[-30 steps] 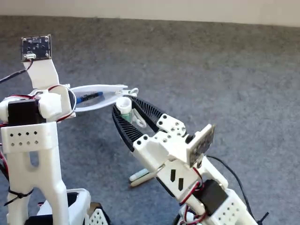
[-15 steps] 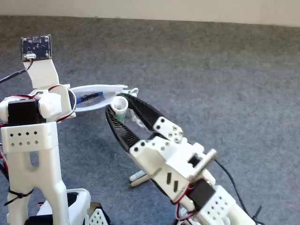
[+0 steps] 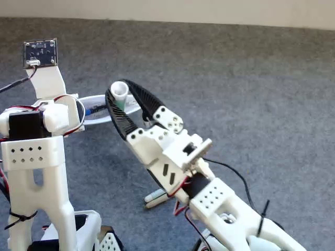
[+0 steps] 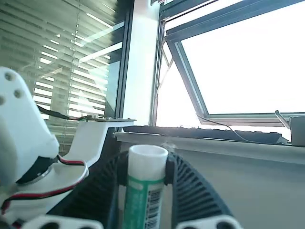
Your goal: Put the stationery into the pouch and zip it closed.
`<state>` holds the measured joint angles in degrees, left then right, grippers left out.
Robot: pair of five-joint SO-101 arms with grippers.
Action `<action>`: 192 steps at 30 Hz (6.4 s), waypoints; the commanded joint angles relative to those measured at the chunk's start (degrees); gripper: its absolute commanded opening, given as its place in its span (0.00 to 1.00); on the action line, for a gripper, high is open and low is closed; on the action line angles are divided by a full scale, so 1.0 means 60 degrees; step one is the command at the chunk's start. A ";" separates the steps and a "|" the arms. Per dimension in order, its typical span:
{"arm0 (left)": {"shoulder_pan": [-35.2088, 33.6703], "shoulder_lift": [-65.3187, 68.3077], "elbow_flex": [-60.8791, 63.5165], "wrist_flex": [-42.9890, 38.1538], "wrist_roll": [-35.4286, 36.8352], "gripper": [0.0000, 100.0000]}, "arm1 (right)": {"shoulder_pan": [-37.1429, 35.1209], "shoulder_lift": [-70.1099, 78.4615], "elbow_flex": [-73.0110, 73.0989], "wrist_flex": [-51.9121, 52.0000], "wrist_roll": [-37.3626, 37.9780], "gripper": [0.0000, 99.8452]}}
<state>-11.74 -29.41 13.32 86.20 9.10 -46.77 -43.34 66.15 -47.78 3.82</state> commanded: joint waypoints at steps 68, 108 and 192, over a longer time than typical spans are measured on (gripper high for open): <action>0.0139 0.0139 0.0095 -0.0205 0.0073 0.01 | 0.1077 -0.0403 -0.1077 0.2821 0.1802 0.16; 0.0154 0.0081 0.0549 -0.0615 0.0059 0.01 | 0.3641 -0.3509 -0.1106 1.6505 -0.3971 0.16; 0.0125 0.0139 0.0579 -0.0645 0.0044 0.01 | 0.4725 0.0696 -0.3817 1.7311 -0.7121 0.00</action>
<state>-11.65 -29.41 16.40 83.30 9.10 -18.90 -32.88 43.21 56.04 -38.99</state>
